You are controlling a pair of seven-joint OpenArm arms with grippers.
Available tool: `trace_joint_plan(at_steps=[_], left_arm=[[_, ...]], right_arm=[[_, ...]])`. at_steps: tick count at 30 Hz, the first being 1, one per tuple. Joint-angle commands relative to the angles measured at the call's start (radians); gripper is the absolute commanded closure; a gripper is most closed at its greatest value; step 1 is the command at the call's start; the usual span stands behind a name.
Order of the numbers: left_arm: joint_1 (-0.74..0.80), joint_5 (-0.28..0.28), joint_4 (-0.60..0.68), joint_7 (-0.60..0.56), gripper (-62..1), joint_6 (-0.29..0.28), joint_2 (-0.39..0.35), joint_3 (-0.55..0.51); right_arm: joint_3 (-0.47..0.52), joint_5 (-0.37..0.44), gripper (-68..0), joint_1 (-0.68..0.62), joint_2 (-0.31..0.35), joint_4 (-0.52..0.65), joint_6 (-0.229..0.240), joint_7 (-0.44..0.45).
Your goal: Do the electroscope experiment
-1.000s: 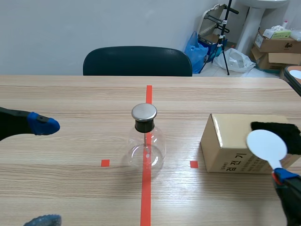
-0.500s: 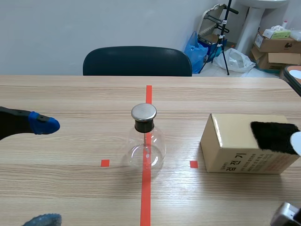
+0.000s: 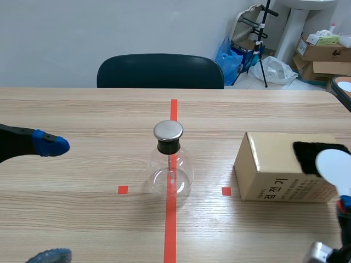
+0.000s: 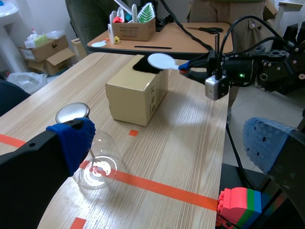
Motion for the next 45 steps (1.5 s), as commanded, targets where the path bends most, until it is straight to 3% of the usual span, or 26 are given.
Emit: trace_joint_plan(at_steps=[1, 3, 5, 8, 9, 13, 14, 18, 19, 22, 23, 27, 32, 37, 41, 45], left_arm=[[0.003, -0.014, 0.003, -0.017, -62.3, -0.002, 0.007, -0.006], [0.003, -0.014, 0.003, -0.017, -62.3, -0.002, 0.007, -0.006], [0.003, -0.014, 0.003, -0.017, -62.3, -0.002, 0.007, -0.006], [0.003, -0.013, 0.003, -0.017, -62.3, 0.014, 0.007, -0.006], [0.003, -0.013, 0.003, -0.017, -62.3, 0.023, 0.007, -0.006], [0.003, -0.014, 0.003, -0.017, -62.3, 0.048, 0.007, -0.006], [0.003, -0.013, 0.003, -0.017, -62.3, 0.048, 0.007, -0.006], [0.003, -0.013, 0.003, -0.017, -62.3, 0.05, 0.007, -0.006], [0.003, -0.013, 0.003, -0.017, -62.3, 0.05, 0.007, -0.006], [0.003, -0.013, 0.003, -0.017, -62.3, 0.05, 0.007, -0.006], [0.003, -0.013, 0.003, -0.017, -62.3, 0.05, 0.007, -0.006], [0.003, -0.013, 0.003, -0.017, -62.3, 0.05, 0.007, -0.006], [0.003, -0.013, 0.003, -0.017, -62.3, 0.05, 0.007, -0.006], [0.003, -0.013, 0.003, -0.017, -62.3, 0.05, 0.007, -0.006], [0.003, -0.014, 0.003, -0.017, -62.3, 0.05, 0.007, -0.006], [0.003, -0.014, 0.003, -0.017, -62.3, 0.05, 0.007, -0.006]], right_arm=[[0.015, 0.003, -1.7, -0.002, 0.019, 0.005, -0.05, 0.05], [0.014, 0.002, -1.7, 0.004, 0.019, 0.005, -0.05, 0.187], [0.014, 0.005, -1.7, 0.006, 0.019, 0.005, -0.05, 0.222], [0.015, 0.007, -1.7, -0.003, 0.019, 0.005, -0.05, 0.017], [0.015, 0.005, -1.7, -0.003, 0.019, 0.005, -0.05, -0.006], [0.014, -0.005, -1.7, 0.005, 0.019, 0.005, -0.05, 0.233], [0.014, -0.002, -1.7, 0.006, 0.018, 0.005, -0.05, 0.235], [0.015, 0.005, -1.7, -0.002, 0.01, 0.005, -0.05, 0.0], [0.015, 0.0, -1.7, -0.002, 0.01, 0.005, -0.05, 0.018], [0.014, -0.002, -1.7, 0.005, 0.01, 0.005, -0.05, 0.204], [0.014, -0.001, -1.7, 0.006, 0.01, 0.005, -0.05, 0.228], [0.016, 0.005, -1.7, 0.0, 0.007, 0.005, -0.05, 0.031], [0.015, -0.005, -1.7, 0.012, 0.007, 0.005, -0.05, 0.126], [0.016, -0.005, -1.7, 0.012, 0.007, 0.005, -0.05, 0.007], [0.015, -0.013, -1.7, 0.012, 0.005, 0.005, -0.05, 0.085], [0.015, -0.024, -1.7, 0.012, 0.005, 0.005, -0.05, 0.08]])
